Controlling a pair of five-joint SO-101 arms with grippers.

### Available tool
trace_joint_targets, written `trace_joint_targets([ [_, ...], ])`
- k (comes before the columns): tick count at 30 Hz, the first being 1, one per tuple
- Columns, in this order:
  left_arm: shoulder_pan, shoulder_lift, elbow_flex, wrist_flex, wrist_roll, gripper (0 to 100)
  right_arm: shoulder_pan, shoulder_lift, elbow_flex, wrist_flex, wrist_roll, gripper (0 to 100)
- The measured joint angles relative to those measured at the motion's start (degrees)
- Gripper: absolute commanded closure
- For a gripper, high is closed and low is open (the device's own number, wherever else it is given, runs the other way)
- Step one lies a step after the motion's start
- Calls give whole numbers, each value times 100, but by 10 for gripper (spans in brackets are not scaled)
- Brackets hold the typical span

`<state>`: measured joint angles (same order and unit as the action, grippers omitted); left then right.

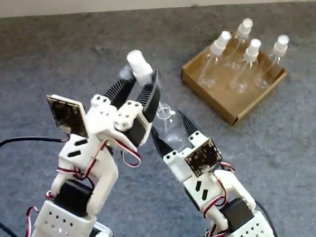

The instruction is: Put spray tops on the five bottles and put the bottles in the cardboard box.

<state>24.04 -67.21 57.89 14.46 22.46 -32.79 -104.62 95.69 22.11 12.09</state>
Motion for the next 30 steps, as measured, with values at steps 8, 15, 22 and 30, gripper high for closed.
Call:
trace_joint_targets([
  [8,290,-9,703,-44,-18,951,9,9,0,9,0,932],
  [15,826,0,844,-44,-26,950,35,9,0,18,-9,932],
  [22,835,-35,835,343,-35,761,35,9,0,18,-9,932],
  [30,835,0,844,519,-35,730,97,9,0,18,-9,932],
])
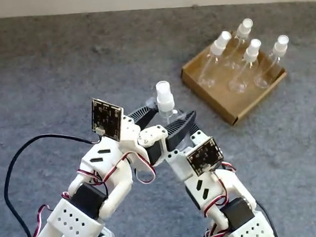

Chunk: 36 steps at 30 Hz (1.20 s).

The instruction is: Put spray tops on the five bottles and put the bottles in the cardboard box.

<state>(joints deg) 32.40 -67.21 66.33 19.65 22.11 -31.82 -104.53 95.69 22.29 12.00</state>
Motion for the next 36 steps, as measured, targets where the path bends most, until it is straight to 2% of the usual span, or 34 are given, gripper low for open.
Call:
trace_joint_targets([
  [7,-62,-519,0,0,0,730,44,0,0,0,0,932],
  [10,-396,-1046,70,53,0,730,123,0,0,0,9,932],
  [13,-642,-1495,70,457,0,730,281,0,0,-114,9,932],
  [17,-642,-1855,70,888,9,730,343,0,0,-132,9,931],
  [26,-695,-2048,220,897,0,730,352,0,0,-149,26,929],
  [32,-703,-2084,747,897,0,730,352,0,0,-290,862,929],
  [36,-712,-2084,905,897,0,730,563,0,0,-580,1002,929],
])
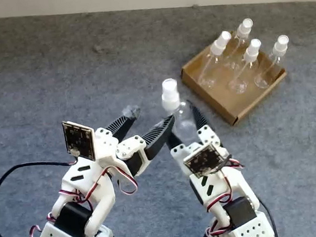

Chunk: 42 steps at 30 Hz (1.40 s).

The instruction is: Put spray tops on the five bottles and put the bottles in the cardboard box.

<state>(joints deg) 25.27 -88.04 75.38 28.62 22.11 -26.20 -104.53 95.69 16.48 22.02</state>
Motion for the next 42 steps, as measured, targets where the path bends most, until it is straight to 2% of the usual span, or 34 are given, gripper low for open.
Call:
trace_joint_targets([
  [6,-466,0,343,0,0,730,589,0,0,-475,35,932],
  [9,-695,0,440,0,0,740,598,0,0,-501,0,932],
  [16,-747,0,941,0,0,966,589,0,0,-501,-1310,932],
  [19,-712,0,1090,0,0,989,580,0,0,-501,-1407,932],
  [21,-554,0,1187,0,18,976,527,0,0,-501,-1415,932],
  [26,387,0,1477,0,9,976,35,0,0,-501,-1415,932],
  [32,1064,0,1591,0,9,976,-44,0,0,-501,-1415,932],
  [42,1266,18,2066,-1090,9,976,-70,0,0,-501,-1415,932],
])
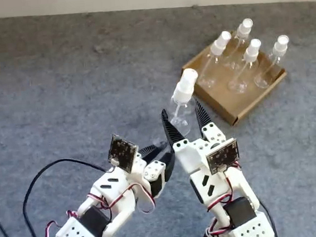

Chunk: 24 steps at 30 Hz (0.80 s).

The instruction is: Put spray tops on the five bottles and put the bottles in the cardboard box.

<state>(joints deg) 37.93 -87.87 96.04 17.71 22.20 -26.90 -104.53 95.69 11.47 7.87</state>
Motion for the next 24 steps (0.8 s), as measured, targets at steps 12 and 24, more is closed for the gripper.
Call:
trace_joint_targets([
  [12,-35,-9,9,-642,0,976,-501,-26,0,-53,9,932],
  [24,-571,0,9,-659,26,976,-633,-88,0,97,9,932],
])
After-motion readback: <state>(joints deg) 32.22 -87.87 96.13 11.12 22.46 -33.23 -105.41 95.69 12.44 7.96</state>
